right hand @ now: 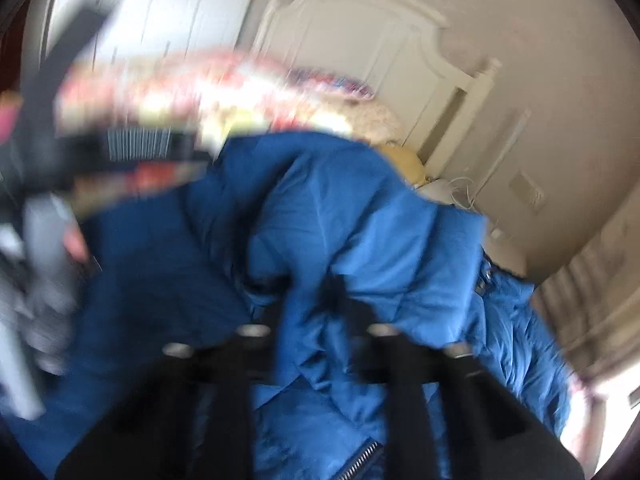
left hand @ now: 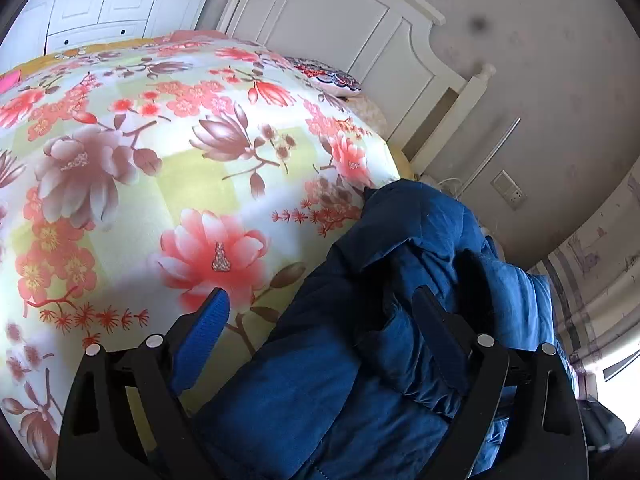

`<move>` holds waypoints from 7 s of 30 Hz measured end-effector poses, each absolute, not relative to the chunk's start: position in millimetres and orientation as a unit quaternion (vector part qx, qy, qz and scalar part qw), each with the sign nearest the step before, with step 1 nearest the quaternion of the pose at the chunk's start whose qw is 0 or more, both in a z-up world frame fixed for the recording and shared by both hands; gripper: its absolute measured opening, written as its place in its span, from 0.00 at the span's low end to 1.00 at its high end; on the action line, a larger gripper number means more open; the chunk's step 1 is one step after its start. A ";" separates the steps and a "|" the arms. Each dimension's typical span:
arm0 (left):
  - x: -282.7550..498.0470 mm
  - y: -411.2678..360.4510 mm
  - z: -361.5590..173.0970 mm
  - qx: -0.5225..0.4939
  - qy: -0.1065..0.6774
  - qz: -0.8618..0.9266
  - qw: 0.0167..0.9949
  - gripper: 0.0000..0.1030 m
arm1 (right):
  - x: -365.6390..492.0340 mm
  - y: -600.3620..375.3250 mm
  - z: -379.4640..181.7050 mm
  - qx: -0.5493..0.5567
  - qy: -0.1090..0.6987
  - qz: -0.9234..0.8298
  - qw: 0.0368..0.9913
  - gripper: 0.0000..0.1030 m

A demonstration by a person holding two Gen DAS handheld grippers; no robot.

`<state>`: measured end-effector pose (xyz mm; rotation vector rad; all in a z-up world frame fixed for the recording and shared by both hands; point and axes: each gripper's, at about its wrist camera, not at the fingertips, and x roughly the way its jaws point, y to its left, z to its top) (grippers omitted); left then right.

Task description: Fold large clothes

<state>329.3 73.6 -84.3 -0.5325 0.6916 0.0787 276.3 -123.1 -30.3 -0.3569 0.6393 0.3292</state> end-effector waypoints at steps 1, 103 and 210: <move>329.1 74.0 -84.6 -0.259 0.335 0.038 0.905 0.86 | 271.4 -136.4 -18.2 -0.138 0.299 0.152 0.932 0.04; 449.7 -118.0 -58.2 0.046 0.439 -0.094 0.892 0.92 | 229.1 -308.9 -74.3 0.017 0.390 -0.049 0.919 0.65; 158.8 -23.4 -68.6 0.110 0.424 -0.160 0.885 0.95 | 37.6 -270.3 -70.8 -0.057 0.446 0.004 0.893 0.96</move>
